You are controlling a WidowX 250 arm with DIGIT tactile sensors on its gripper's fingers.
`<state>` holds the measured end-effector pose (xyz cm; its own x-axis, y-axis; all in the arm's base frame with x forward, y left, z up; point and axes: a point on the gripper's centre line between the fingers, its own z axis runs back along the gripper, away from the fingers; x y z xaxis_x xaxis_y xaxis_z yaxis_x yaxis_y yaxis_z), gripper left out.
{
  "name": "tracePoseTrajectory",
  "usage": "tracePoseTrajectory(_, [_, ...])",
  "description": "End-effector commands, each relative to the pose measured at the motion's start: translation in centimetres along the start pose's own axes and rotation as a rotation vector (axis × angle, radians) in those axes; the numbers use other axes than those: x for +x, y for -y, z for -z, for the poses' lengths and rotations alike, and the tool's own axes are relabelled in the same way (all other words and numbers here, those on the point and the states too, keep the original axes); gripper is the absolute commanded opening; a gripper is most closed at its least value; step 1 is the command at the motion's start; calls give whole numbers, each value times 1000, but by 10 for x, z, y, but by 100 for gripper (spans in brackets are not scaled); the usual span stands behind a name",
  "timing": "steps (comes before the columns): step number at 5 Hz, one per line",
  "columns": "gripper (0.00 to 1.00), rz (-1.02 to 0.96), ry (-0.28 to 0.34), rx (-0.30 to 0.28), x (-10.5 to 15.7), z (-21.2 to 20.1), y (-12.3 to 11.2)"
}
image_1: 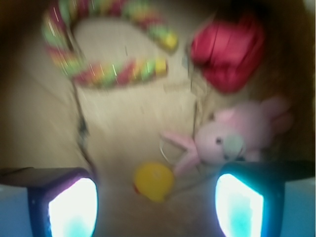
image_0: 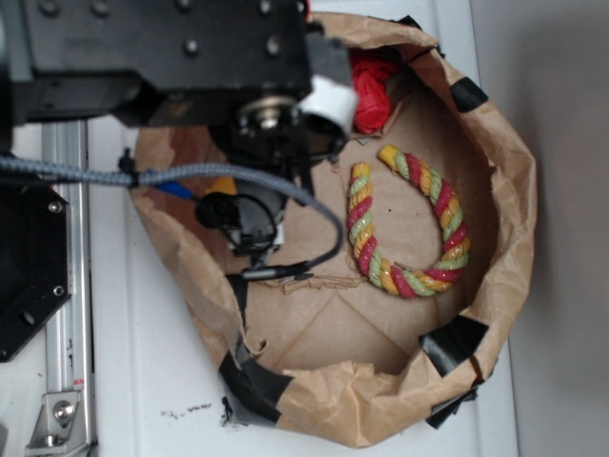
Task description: Grab the yellow duck.
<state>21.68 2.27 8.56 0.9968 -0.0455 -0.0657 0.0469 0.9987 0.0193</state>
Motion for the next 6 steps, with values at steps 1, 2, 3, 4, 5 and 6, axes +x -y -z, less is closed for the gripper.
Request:
tracePoseTrajectory(1, [100,146,-33,-22,-8,8,-8])
tracePoseTrajectory(2, [100,146,-33,-22,-8,8,-8])
tracePoseTrajectory(3, [100,146,-33,-22,-8,8,-8])
tracePoseTrajectory(4, [100,146,-33,-22,-8,8,-8])
tracePoseTrajectory(5, [100,74,-15,22,-1,20,-21])
tracePoseTrajectory(6, [100,53,0,44,1,22,-25])
